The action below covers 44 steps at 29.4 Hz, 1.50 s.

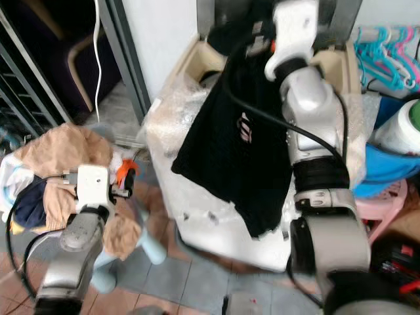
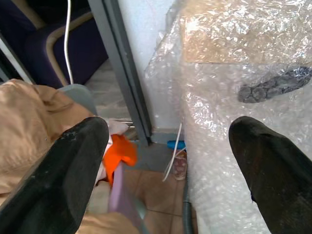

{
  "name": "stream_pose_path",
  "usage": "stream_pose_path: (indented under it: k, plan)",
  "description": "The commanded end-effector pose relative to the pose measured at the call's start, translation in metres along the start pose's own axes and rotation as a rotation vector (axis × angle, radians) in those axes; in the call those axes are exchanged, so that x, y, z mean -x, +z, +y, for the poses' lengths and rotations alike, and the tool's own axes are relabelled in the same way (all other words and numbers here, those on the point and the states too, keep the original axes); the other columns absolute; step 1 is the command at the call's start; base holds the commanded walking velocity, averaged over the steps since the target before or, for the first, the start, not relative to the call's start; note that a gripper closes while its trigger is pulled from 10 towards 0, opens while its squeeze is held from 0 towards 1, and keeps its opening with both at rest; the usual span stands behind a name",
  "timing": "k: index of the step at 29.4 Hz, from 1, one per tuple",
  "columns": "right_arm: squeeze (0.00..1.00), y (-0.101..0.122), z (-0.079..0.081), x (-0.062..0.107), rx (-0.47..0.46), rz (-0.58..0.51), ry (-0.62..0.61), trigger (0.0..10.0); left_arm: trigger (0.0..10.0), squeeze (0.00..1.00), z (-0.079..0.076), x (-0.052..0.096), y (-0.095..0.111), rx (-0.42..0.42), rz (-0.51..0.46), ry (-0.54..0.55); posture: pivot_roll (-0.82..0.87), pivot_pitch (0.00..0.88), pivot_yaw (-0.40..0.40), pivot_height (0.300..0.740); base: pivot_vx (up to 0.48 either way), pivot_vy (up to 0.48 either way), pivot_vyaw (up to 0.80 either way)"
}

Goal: Clothes washing

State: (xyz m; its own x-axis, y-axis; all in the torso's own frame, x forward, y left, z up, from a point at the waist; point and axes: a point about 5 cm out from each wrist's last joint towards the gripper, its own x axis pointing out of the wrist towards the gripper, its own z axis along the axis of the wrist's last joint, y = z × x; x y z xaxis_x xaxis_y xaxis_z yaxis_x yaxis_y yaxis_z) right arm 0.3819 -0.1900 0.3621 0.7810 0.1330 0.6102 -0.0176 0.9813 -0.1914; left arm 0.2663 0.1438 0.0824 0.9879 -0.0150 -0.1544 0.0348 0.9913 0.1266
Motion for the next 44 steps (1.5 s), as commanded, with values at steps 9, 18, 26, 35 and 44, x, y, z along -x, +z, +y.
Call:
stream_pose_path:
  k: [9,18,26,35,44]
  plan:
    - [0.0,0.049,0.007,-0.023,0.032,-0.212,0.061,10.0,10.0,0.0,0.008,-0.002,-0.005,-0.014,0.023,0.049,-0.04,0.0,0.02,0.74,0.0,0.0,0.0]
    - [0.0,-0.094,0.055,0.067,-0.181,0.384,0.274,10.0,10.0,0.0,0.006,-0.003,-0.006,-0.003,0.031,0.044,-0.05,0.0,0.025,0.74,0.0,0.0,0.0]
    - [1.0,-0.087,0.058,0.079,-0.212,0.352,0.331,10.0,10.0,0.0,0.005,-0.005,-0.007,-0.006,0.035,0.035,-0.06,0.0,0.029,0.74,0.0,0.0,0.0]
    - [1.0,-0.067,0.061,0.081,-0.161,0.232,0.272,10.0,10.0,0.0,0.005,-0.007,-0.005,-0.006,0.024,0.046,-0.05,0.0,0.022,0.74,0.0,0.0,0.0]
    - [1.0,-0.076,0.096,0.136,-0.271,0.32,0.248,10.0,10.0,0.0,0.007,-0.005,-0.005,0.016,0.018,0.059,-0.05,0.0,0.021,0.74,0.0,0.0,0.0]
